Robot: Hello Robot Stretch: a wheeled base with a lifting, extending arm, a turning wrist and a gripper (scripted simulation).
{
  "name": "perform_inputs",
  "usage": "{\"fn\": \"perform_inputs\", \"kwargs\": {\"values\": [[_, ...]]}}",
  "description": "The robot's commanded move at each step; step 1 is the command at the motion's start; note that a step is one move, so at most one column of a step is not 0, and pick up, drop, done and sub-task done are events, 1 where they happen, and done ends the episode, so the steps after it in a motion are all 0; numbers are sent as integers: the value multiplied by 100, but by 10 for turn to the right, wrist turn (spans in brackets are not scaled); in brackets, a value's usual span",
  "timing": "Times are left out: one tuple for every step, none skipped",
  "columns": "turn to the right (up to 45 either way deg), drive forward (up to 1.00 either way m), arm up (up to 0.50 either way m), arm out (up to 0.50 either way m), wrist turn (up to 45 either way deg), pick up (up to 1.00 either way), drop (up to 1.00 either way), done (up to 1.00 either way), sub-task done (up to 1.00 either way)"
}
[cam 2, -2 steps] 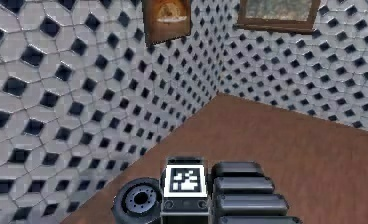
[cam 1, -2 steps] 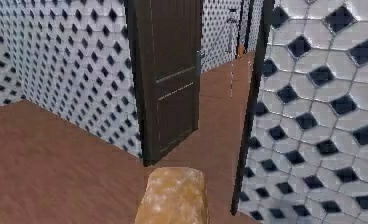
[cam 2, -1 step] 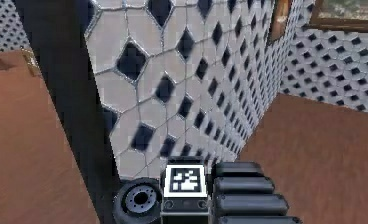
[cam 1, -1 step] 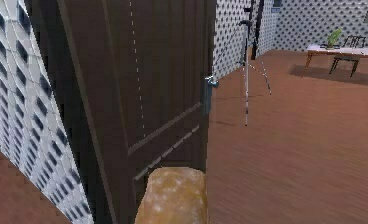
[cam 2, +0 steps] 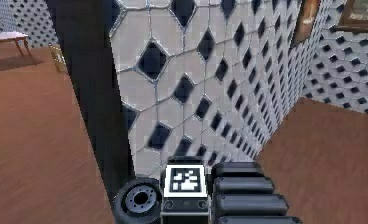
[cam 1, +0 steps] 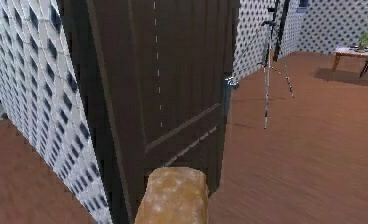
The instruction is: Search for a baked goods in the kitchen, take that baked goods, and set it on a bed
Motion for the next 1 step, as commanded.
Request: {"fn": "perform_inputs", "kwargs": {"values": [[0,20,0,0,0,0,0,0,0]]}}
